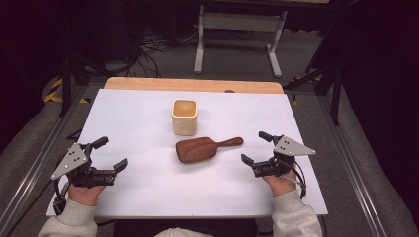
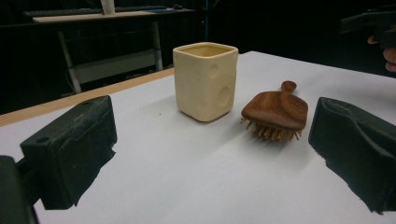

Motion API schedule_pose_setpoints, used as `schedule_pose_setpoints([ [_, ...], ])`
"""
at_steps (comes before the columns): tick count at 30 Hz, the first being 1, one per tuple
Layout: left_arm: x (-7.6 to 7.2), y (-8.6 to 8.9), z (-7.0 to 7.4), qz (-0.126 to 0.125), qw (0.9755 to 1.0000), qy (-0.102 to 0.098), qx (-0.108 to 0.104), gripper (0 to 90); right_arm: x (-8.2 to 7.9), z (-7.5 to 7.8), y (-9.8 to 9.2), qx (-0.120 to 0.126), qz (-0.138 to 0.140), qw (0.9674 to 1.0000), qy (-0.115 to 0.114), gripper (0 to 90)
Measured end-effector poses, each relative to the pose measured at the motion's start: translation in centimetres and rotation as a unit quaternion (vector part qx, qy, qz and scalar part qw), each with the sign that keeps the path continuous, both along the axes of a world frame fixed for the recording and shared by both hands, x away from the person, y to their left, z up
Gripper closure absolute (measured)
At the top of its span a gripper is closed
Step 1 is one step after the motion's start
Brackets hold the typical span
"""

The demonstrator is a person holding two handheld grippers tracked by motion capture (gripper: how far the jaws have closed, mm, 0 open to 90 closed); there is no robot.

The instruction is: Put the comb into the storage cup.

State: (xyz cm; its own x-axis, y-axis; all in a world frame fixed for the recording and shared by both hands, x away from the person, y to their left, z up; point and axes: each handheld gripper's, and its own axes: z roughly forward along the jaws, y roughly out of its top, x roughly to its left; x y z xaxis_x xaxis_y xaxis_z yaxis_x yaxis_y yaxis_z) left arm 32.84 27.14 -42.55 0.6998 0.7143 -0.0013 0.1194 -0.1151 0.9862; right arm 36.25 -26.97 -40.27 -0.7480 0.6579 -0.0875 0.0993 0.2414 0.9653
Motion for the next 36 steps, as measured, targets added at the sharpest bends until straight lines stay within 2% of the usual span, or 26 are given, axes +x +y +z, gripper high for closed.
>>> schedule_pose_setpoints([
  [4, 0.0, 0.0, 0.1, 0.001, 1.0000, 0.000, -0.001, 1.5, 0.1, 0.0, 0.0, 0.002, 0.004, 1.0000, -0.003, 0.7],
  [8, 0.1, 0.0, 0.0, -0.002, 1.0000, -0.001, -0.008, 1.1, 0.5, 0.3, 0.0, 0.007, 0.010, 0.9999, 0.004, 0.7],
  [13, 0.1, -0.1, 0.1, -0.002, 1.0000, 0.006, 0.002, 0.8, 1.1, 0.8, 0.3, 0.004, 0.019, 0.9997, 0.013, 0.7],
  [19, 0.0, 0.0, 0.4, 0.005, 0.9998, 0.011, 0.018, 0.2, 2.3, 2.3, 1.3, -0.018, 0.040, 0.9989, 0.013, 1.0],
  [23, -0.1, 0.2, 0.5, 0.005, 0.9999, 0.010, 0.010, 0.3, 3.3, 3.0, 2.0, -0.033, 0.061, 0.9972, 0.027, 6.4],
  [26, -0.1, 0.2, 0.4, 0.008, 0.9998, 0.011, 0.017, 0.2, 4.1, 3.6, 2.9, -0.053, 0.077, 0.9949, 0.037, 7.4],
  [30, -0.2, 0.1, 0.4, 0.013, 0.9997, 0.005, 0.019, 0.3, 4.6, 4.0, 3.4, -0.066, 0.085, 0.9933, 0.041, 7.4],
  [31, -0.2, 0.1, 0.4, 0.013, 0.9997, 0.008, 0.019, 0.8, 5.1, 4.4, 3.9, -0.080, 0.092, 0.9917, 0.042, 7.0],
  [36, -0.1, 0.2, 0.4, 0.008, 0.9997, 0.015, 0.017, 1.3, 5.7, 4.8, 4.8, -0.103, 0.105, 0.9880, 0.046, 6.5],
])
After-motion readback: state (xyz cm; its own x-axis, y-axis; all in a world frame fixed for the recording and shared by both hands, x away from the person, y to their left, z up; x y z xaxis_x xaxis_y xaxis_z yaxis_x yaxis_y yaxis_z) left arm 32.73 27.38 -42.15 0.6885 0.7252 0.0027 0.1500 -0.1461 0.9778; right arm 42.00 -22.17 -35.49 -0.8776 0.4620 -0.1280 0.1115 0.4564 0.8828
